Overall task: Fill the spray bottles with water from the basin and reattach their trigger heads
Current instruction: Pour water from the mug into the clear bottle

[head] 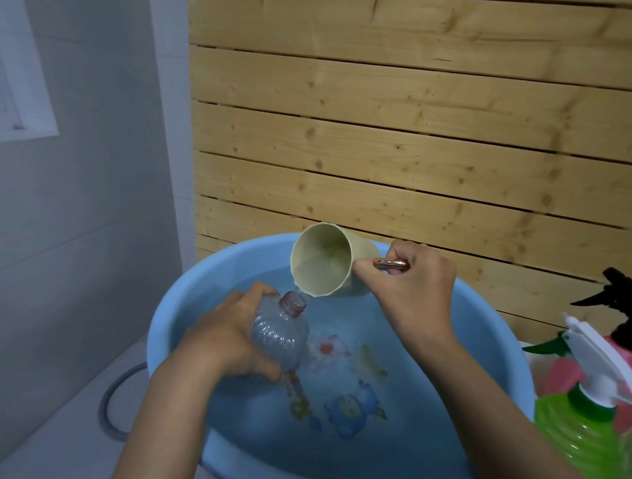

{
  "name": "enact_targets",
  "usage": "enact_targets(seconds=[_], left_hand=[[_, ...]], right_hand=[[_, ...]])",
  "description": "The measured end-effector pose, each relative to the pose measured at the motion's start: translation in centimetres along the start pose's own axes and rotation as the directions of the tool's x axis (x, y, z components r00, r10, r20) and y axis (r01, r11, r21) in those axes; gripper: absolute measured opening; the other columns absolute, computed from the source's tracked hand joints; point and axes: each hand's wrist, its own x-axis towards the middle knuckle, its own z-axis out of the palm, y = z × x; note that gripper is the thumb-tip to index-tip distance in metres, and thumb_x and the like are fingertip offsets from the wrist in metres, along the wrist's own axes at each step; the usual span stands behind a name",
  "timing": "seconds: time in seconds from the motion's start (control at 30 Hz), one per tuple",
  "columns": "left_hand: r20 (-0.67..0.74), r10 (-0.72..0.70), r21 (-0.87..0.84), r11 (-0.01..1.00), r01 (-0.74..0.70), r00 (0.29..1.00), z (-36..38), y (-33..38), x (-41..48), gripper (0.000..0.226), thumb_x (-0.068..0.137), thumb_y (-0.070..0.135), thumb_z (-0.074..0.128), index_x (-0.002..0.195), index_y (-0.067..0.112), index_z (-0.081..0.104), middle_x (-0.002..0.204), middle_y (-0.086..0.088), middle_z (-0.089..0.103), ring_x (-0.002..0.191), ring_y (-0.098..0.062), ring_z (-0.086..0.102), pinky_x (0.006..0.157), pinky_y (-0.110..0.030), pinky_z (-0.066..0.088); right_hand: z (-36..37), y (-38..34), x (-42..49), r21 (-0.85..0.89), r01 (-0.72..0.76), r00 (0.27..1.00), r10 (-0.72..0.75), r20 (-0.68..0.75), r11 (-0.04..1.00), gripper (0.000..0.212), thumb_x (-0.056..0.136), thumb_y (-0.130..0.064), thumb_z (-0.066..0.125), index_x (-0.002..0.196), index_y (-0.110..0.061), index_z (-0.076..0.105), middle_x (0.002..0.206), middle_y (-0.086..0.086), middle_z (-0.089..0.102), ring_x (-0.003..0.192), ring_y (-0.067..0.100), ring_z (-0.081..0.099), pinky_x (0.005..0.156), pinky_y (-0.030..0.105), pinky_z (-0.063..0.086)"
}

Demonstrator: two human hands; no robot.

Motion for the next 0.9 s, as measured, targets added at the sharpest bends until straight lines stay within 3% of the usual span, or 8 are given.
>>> enact_targets(seconds=[0.1, 0.23, 0.47, 0.9], left_hand=[[0.010, -0.005, -0.003, 1.000, 0.005, 1.000, 0.00, 0.14, -0.05, 0.092, 0.040, 0.036, 0.082, 0.121, 0.045, 0.038, 0.118, 0.010, 0.042, 0.112, -0.020, 0.051, 0.095, -0.040, 0.046], [0.011, -0.016, -0.004, 1.000, 0.017, 1.000, -0.01, 0.29, -0.13, 0.096, 0.033, 0.041, 0.076, 0.120, 0.045, 0.037, 0.118, 0.011, 0.042, 0.112, -0.020, 0.051, 0.096, -0.040, 0.045], [0.000, -0.018, -0.002, 1.000, 0.018, 1.000, -0.04, 0.36, -0.16, 0.089, 0.051, 0.029, 0.088, 0.123, 0.041, 0.038, 0.119, 0.009, 0.043, 0.112, -0.020, 0.050, 0.094, -0.038, 0.047], [0.015, -0.031, -0.021, 0.999, 0.031, 0.999, 0.11, 0.41, -0.20, 0.096, 0.030, 0.044, 0.076, 0.118, 0.044, 0.038, 0.119, 0.010, 0.046, 0.111, -0.020, 0.053, 0.093, -0.037, 0.048]], right_hand=[[-0.01, 0.04, 0.01, 0.001, 0.006, 1.000, -0.006, -0.006, 1.000, 0.037, 0.064, -0.017, 0.071, 0.049, -0.001, 0.041, 0.051, 0.018, 0.035, 0.053, 0.012, 0.023, 0.051, 0.033, 0.025], [-0.11, 0.03, 0.01, 0.007, 0.032, 0.999, -0.032, -0.020, 0.999, 0.038, 0.062, -0.017, 0.068, 0.047, -0.006, 0.035, 0.048, 0.003, 0.025, 0.053, 0.013, 0.021, 0.049, 0.026, 0.019], [-0.17, -0.23, -0.07, 0.012, 0.054, 0.998, -0.054, -0.021, 0.998, 0.043, 0.063, -0.011, 0.071, 0.047, -0.014, 0.031, 0.044, -0.004, 0.023, 0.049, 0.013, 0.025, 0.048, 0.020, 0.021], [-0.04, -0.13, -0.01, 0.019, 0.087, 0.995, -0.086, -0.043, 0.996, 0.041, 0.065, -0.010, 0.071, 0.049, -0.012, 0.032, 0.046, -0.004, 0.028, 0.057, 0.015, 0.027, 0.051, 0.025, 0.022]])
